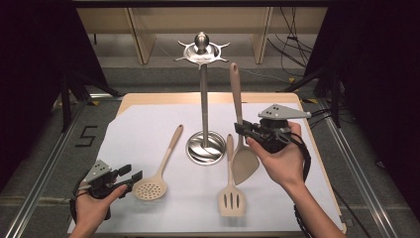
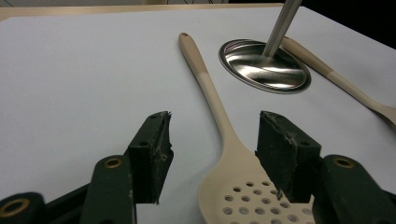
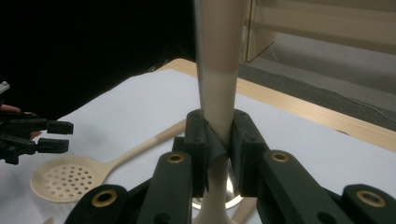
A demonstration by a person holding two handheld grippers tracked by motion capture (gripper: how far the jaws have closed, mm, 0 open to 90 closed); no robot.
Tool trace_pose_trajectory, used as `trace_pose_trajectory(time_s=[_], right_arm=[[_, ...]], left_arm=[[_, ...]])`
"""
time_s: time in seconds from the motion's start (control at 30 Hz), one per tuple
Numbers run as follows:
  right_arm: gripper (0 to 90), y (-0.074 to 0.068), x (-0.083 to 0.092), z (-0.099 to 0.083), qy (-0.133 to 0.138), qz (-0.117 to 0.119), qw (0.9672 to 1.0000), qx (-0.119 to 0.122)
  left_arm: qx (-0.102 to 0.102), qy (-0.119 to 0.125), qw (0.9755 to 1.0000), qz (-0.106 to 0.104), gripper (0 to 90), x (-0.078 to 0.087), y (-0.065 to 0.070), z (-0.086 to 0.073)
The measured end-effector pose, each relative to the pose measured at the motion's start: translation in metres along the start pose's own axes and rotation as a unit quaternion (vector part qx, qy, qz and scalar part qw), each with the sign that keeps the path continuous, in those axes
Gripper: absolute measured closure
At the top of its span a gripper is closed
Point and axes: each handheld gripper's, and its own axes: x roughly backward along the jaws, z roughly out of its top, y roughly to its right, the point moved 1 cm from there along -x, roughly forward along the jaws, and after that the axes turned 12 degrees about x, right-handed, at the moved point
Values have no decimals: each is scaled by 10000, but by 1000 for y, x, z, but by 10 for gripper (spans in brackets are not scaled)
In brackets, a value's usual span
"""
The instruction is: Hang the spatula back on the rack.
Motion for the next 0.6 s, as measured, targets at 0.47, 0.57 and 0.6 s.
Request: trace_pose_trajectory(time_s=[0.47,0.57,0.6], right_arm=[[792,7,-3,10,16,95,9999,54],[792,8,-4,12,14,158,9999,4],[792,7,-4,13,0,152,9999,-58]], left_arm=[[0,-4,10000,-3,435,0,0,0],[-1,-3,10000,-17,435,0,0,0],[1,-14,10000,11,435,0,0,0]])
